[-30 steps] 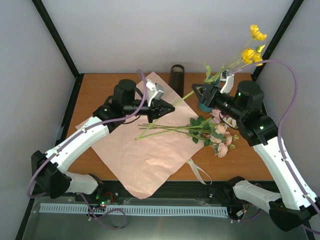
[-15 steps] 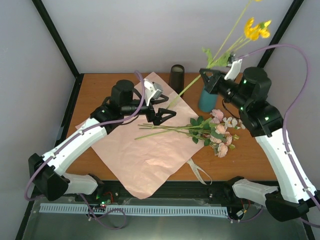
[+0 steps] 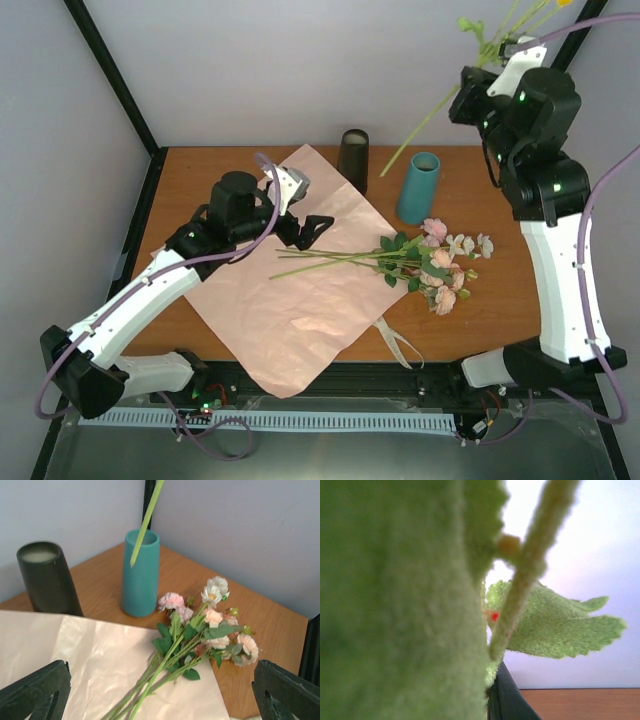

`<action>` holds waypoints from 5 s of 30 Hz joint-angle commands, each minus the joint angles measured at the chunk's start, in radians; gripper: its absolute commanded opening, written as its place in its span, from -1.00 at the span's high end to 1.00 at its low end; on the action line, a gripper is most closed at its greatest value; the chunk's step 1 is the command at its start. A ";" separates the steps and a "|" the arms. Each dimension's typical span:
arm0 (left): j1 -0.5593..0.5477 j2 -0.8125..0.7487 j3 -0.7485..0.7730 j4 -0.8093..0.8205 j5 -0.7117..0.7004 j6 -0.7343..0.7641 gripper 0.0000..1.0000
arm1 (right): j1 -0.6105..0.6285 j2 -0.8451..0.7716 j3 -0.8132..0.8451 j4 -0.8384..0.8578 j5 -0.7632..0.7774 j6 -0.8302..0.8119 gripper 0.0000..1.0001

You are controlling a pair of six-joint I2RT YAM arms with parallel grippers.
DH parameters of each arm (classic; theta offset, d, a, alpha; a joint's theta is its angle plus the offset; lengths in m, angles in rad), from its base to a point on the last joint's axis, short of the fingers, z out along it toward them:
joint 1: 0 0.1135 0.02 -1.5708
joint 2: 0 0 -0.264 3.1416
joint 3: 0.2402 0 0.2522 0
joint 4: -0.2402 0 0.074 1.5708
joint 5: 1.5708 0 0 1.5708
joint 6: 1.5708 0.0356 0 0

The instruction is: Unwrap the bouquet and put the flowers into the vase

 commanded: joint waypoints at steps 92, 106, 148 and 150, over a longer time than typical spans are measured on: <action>-0.009 0.386 0.102 -0.153 0.027 0.323 -0.71 | -0.333 -0.328 -0.594 -0.331 -0.276 0.079 -1.00; -0.010 0.575 -0.023 -0.041 -0.063 0.355 -0.32 | -0.333 -0.502 -0.798 -0.424 -0.383 0.077 -1.00; -0.019 0.628 -0.056 0.018 -0.030 0.306 0.07 | -0.333 -0.491 -0.821 -0.400 -0.425 0.090 -1.00; -0.018 0.662 -0.024 0.026 -0.026 0.316 0.07 | -0.333 -0.496 -0.821 -0.408 -0.422 0.085 -1.00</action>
